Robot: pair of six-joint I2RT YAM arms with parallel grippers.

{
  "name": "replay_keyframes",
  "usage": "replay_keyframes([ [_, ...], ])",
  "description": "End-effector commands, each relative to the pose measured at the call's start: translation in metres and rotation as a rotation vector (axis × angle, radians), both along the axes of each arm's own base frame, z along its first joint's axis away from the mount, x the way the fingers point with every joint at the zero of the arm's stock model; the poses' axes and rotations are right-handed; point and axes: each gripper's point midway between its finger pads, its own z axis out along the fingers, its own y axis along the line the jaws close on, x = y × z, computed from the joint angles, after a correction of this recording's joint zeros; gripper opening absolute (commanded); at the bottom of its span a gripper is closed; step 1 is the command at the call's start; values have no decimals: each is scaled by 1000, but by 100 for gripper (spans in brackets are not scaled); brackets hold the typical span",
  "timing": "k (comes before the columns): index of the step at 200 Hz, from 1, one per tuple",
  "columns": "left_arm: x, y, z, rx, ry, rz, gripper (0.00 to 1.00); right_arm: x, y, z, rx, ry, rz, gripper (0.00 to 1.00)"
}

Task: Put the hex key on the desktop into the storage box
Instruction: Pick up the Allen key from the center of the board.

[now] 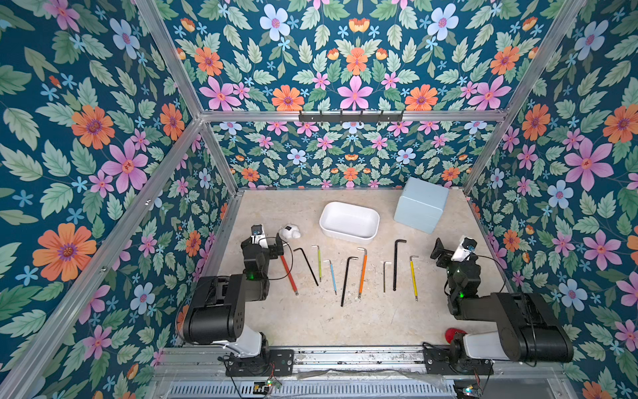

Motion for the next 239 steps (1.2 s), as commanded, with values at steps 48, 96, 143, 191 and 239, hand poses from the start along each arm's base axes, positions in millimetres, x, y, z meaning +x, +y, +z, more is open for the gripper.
replay_keyframes([
  [48,3,-7,63,-175,42,4,99,23,7,27,169,403,-97,92],
  [96,1,-37,93,-184,48,-65,99,-15,48,-35,253,885,-1,99],
  [143,3,-73,90,-81,110,-123,99,-50,71,-90,230,1117,43,92],
  [191,-1,-92,85,-78,118,-166,99,-54,100,-112,186,1204,101,77],
  [239,-5,-90,89,-69,114,-152,99,-55,106,-134,188,1265,116,52],
])
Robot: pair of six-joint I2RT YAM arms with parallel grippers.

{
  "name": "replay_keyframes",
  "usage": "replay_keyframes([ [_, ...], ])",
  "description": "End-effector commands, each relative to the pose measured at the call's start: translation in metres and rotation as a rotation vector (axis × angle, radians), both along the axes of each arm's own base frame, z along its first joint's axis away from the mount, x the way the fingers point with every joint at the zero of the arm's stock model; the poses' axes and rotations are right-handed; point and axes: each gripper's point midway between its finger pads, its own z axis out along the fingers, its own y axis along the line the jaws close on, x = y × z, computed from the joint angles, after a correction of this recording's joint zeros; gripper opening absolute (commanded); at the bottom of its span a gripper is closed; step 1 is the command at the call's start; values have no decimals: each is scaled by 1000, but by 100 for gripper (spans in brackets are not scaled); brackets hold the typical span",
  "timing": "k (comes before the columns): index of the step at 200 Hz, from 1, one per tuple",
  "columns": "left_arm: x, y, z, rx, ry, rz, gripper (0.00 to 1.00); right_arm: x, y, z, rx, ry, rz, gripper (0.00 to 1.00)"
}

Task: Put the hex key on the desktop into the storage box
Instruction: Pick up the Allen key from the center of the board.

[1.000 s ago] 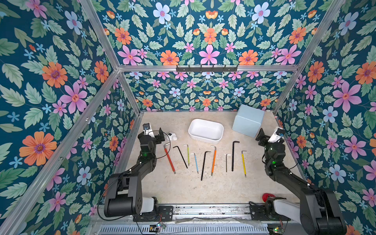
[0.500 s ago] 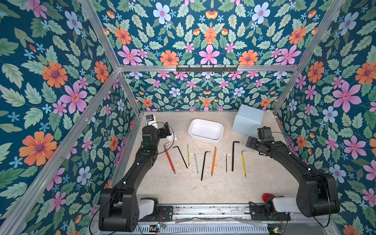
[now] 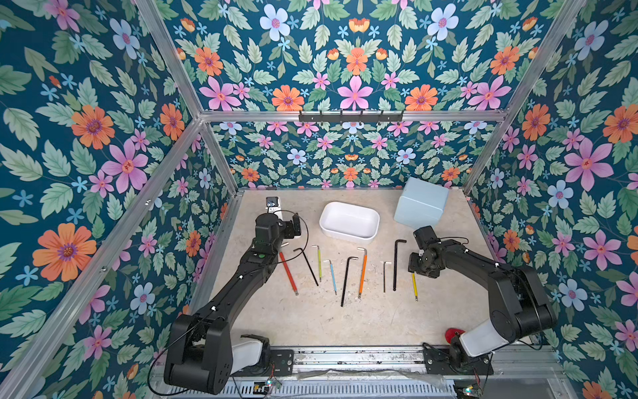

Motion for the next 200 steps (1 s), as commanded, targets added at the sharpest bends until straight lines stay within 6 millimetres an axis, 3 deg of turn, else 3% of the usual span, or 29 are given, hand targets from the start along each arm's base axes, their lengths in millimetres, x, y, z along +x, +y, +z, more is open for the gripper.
replay_keyframes([
  [1,-1,4,3,14,-6,19,99,1,6,-5,19,14,3,52],
  [51,-1,5,1,20,1,26,99,-3,12,-8,-30,49,37,49],
  [75,-1,8,1,28,1,38,100,-9,13,-10,-46,72,48,38],
  [80,-1,8,1,30,2,40,99,-14,12,-21,-55,108,51,36],
  [106,-2,10,2,35,0,46,99,-22,12,-29,-50,135,54,28],
  [146,-2,10,1,35,3,48,99,-28,12,-34,-47,164,69,0],
  [173,-2,10,5,33,-1,50,99,-24,10,-28,-64,144,70,0],
  [200,-3,11,7,30,2,54,100,-6,7,-6,-103,83,77,0],
])
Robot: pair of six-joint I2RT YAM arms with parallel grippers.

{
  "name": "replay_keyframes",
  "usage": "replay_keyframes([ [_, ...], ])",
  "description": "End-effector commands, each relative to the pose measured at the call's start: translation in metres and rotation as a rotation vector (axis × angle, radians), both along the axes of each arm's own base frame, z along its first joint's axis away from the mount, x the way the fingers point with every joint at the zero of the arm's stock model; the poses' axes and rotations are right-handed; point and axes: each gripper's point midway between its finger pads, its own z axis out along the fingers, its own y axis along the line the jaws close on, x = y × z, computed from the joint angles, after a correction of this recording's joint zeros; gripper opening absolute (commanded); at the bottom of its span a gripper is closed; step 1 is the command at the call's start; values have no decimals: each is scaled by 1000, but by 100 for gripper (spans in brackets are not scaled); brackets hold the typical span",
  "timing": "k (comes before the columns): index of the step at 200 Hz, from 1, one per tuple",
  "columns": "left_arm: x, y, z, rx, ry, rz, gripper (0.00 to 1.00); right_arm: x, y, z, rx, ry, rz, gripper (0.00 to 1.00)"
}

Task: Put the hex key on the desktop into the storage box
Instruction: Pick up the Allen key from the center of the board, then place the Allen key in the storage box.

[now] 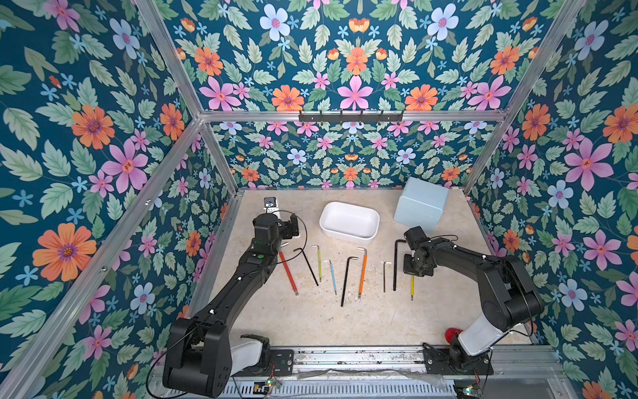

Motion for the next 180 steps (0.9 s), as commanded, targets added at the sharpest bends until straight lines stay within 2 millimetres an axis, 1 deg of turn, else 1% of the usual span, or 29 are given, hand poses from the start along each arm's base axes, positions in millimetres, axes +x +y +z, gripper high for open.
replay_keyframes([
  [1,0,2,6,5,-10,8,99,-6,-9,6,-61,39,19,0],
  [4,0,1,6,5,-8,7,100,-3,-9,8,-67,32,22,0],
  [6,0,2,6,5,-9,8,99,1,-9,18,-61,2,23,0],
  [8,0,2,7,4,-9,8,99,3,-9,22,-61,-9,26,0],
  [35,-1,2,10,-3,-12,9,99,35,-2,63,-79,-102,99,0],
  [59,-2,2,15,-17,-21,11,99,65,14,98,-62,-184,207,0],
  [69,-2,1,18,-22,-26,8,99,78,25,118,-39,-238,273,0],
  [71,-3,1,18,-24,-28,8,100,82,28,114,-38,-228,290,0],
  [73,-3,1,18,-25,-28,8,99,85,32,115,-35,-233,306,0],
  [87,-3,1,21,-29,-33,10,100,102,58,134,-5,-300,437,0],
  [101,-4,2,22,-32,-34,13,99,118,84,149,-22,-370,568,0],
  [110,-5,2,24,-34,-36,13,99,128,100,155,-26,-403,642,0],
  [123,-6,2,25,-38,-39,14,99,135,125,160,8,-420,760,0],
  [140,-8,3,27,-40,-40,16,99,147,151,166,29,-450,868,0],
  [164,-10,4,28,-43,-43,20,99,156,187,162,59,-466,1053,0],
  [180,-11,5,27,-40,-40,25,99,166,201,154,75,-449,1133,0],
])
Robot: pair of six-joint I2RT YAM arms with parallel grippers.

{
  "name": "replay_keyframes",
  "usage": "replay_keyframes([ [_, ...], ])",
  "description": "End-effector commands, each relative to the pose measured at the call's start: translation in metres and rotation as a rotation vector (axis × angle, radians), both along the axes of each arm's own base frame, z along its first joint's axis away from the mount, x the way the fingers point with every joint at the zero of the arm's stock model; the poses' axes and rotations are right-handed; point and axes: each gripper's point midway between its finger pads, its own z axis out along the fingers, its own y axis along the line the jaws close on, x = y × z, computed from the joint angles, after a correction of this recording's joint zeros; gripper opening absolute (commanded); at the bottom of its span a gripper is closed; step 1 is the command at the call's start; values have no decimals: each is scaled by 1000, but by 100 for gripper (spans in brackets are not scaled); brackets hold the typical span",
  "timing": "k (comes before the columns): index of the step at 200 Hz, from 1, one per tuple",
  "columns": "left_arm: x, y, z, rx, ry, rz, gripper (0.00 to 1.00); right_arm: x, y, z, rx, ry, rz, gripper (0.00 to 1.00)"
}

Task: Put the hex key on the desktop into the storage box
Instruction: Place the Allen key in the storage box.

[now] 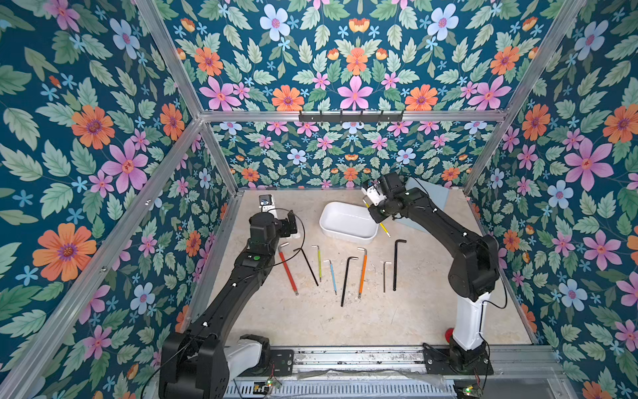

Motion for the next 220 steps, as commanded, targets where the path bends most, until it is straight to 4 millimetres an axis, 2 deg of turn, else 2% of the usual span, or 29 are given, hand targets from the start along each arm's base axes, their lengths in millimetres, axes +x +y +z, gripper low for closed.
replay_keyframes([
  [1,-1,3,2,-3,-3,16,99,-1,26,-7,-18,9,221,0],
  [15,0,3,2,-2,-4,21,99,7,35,-25,-48,45,276,0],
  [50,1,5,-2,5,3,32,100,27,52,-43,-60,49,327,0],
  [141,8,3,-10,12,21,29,100,23,80,-99,-83,92,343,0],
  [147,8,3,-10,14,22,29,99,25,80,-101,-79,95,335,6],
  [162,9,4,-9,19,20,32,99,27,84,-102,-62,92,323,15],
  [180,8,4,-8,25,18,33,99,33,86,-99,-44,76,297,34],
  [201,8,5,-6,29,17,35,99,41,90,-84,-11,33,262,44],
  [220,7,4,-3,28,17,30,99,51,93,-57,33,-26,212,45],
])
